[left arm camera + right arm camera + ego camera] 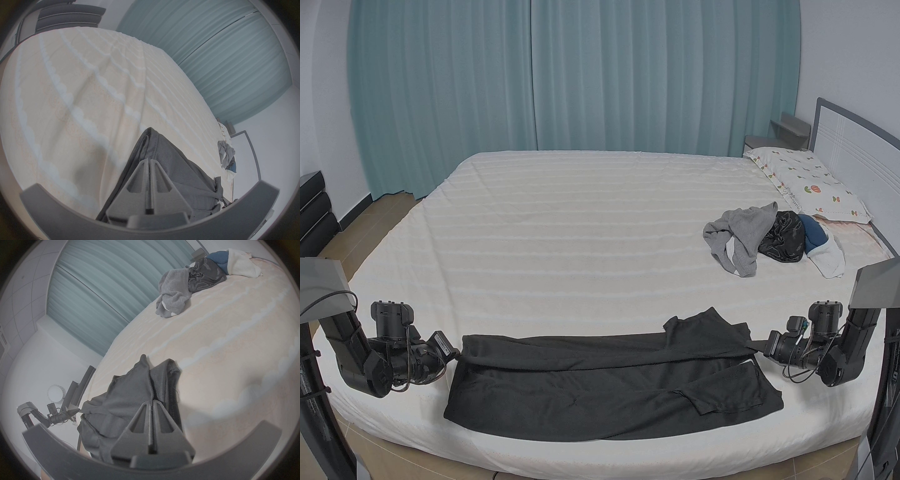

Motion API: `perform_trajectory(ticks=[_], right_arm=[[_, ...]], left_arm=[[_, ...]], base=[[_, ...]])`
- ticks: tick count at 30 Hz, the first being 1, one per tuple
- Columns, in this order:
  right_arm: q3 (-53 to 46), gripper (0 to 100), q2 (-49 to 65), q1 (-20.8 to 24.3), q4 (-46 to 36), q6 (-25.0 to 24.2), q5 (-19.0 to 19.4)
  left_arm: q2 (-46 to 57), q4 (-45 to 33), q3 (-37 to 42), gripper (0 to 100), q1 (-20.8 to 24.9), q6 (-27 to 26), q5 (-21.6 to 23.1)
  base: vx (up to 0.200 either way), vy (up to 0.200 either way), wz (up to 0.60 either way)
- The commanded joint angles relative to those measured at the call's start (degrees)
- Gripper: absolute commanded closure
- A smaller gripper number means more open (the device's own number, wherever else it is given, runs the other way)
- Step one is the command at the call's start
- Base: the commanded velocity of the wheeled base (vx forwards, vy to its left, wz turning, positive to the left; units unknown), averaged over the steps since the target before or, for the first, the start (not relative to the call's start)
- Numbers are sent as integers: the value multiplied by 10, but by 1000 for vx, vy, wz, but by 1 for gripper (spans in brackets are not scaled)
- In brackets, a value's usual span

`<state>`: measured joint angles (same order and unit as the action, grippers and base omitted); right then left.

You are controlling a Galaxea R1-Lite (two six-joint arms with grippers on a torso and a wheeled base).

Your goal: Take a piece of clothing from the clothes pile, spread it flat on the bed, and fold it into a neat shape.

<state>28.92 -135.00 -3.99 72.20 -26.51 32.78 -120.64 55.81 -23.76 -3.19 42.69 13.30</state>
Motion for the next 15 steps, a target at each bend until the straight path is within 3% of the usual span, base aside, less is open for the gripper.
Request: perform_trajectory(ticks=[1, 15], right_arm=[[-6, 100, -6, -5, 0, 8, 0], [-25, 100, -9, -15, 36, 13, 6]], left_arm=[[-6, 0, 11, 100, -1, 0, 1], [11, 0, 29, 100, -3, 0, 1]], base=[[0, 0, 0], [0, 0, 0]])
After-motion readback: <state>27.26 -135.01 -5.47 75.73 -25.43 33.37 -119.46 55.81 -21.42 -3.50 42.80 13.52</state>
